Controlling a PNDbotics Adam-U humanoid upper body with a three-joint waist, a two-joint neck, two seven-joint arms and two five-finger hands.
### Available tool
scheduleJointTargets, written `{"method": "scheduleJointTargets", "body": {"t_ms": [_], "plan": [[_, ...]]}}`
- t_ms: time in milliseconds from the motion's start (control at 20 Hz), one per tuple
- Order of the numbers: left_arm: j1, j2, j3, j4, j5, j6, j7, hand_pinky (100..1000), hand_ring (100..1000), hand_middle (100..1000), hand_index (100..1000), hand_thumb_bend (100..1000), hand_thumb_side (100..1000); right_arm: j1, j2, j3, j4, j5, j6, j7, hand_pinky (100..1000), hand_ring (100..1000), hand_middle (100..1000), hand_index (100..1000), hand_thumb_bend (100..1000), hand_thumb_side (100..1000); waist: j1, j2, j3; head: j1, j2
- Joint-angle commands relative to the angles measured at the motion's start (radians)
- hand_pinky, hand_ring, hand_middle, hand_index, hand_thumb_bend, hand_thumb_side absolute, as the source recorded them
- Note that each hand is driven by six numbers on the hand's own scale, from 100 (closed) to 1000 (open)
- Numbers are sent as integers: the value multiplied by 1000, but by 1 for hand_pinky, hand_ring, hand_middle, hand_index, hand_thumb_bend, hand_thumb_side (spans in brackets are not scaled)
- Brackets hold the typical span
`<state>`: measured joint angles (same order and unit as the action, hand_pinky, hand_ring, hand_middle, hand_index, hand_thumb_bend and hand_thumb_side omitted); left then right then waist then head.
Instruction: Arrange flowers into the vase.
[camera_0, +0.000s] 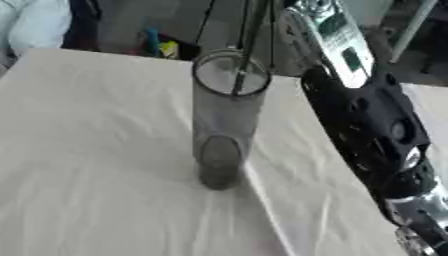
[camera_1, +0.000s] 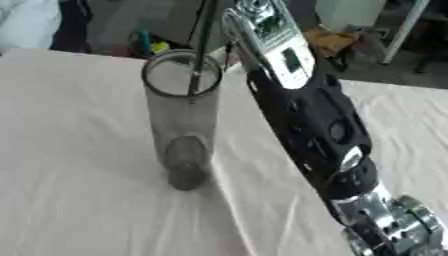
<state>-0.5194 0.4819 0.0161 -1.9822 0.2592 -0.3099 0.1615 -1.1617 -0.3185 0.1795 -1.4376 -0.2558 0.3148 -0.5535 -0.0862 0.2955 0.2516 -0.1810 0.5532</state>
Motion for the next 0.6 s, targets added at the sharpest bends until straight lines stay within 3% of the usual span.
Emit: {"method": "scheduleJointTargets", "body": {"t_ms": [50, 250, 600], "plan": [[-13, 14, 3, -18, 5, -2, -3, 733, 850, 904, 961, 100, 1000, -18, -31, -4, -5, 27, -1, 8, 113, 320, 222, 215, 169, 861, -8, -9, -3, 2, -10], [-12, 15, 3, -18, 4, -2, -3, 733, 851, 905, 961, 100, 1000, -13, -46, 3, -2, 59, 10, 31, 150, 374, 281, 278, 143, 857, -8, -9, -8, 6, -9], [-9, 16, 5, -18, 4, -1, -2, 733, 851, 905, 960, 100, 1000, -4, -67, 9, 9, 124, 53, 82, 158, 410, 303, 297, 100, 860, -8, -8, -15, 9, -8]]}}
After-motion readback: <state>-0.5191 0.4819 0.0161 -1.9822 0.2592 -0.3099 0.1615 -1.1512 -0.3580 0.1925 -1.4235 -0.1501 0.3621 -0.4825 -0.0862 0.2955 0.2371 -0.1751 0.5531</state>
